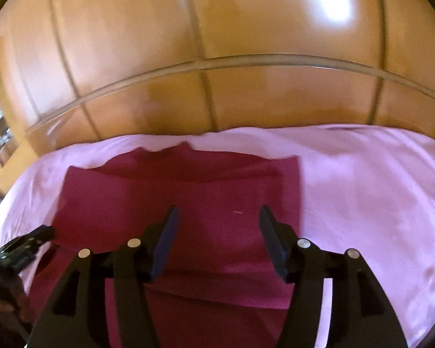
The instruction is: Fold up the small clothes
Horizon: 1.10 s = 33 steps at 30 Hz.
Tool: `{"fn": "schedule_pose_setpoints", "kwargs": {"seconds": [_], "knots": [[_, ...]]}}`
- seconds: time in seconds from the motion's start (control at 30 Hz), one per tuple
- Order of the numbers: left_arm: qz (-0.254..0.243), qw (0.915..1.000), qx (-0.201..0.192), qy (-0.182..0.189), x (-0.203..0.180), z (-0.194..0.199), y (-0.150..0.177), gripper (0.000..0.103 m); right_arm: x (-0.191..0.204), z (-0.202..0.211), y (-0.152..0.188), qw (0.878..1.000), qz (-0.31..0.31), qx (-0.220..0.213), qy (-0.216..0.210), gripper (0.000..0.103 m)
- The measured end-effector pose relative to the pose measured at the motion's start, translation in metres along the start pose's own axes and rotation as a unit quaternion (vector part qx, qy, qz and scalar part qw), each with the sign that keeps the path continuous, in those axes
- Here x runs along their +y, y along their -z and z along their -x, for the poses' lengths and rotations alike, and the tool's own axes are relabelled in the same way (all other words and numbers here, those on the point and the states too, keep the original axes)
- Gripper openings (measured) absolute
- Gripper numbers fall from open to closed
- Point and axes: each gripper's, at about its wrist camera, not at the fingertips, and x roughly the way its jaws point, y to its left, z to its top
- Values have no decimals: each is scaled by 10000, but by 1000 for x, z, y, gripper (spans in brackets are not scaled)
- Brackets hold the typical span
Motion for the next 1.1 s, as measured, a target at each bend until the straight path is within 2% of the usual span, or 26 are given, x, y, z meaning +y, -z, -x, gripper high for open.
{"fn": "schedule_pose_setpoints", "kwargs": {"seconds": [0.17,0.27,0.3,0.47,0.53,0.87,0.9,0.93,1.0,1.1], "knots": [[-241,9995,91,-169,-4,-10,7,31,6,-42,5,9991,42,432,6,59],[-298,9992,198,-150,-3,-17,11,31,-3,-72,20,9970,111,728,248,59],[-306,9992,216,-143,-3,-18,13,31,-3,-72,23,9975,145,649,244,60],[-308,9992,197,-168,-2,-15,13,31,-3,-64,23,9978,217,588,228,62],[-290,9993,184,-156,-1,-12,13,31,-3,-61,22,9979,207,584,199,70],[-242,9993,214,-174,6,10,26,31,-13,-9,34,9988,11,459,194,80],[-214,9994,228,-170,8,13,28,32,-16,-2,38,9987,-17,474,198,80],[-188,9994,245,-163,11,16,31,44,-18,3,42,9986,-39,494,204,81],[-131,9996,205,-163,17,24,36,54,-24,16,53,9981,-54,570,244,83],[-90,9996,244,-114,27,37,46,54,-34,34,74,9967,-42,762,292,85]]}}
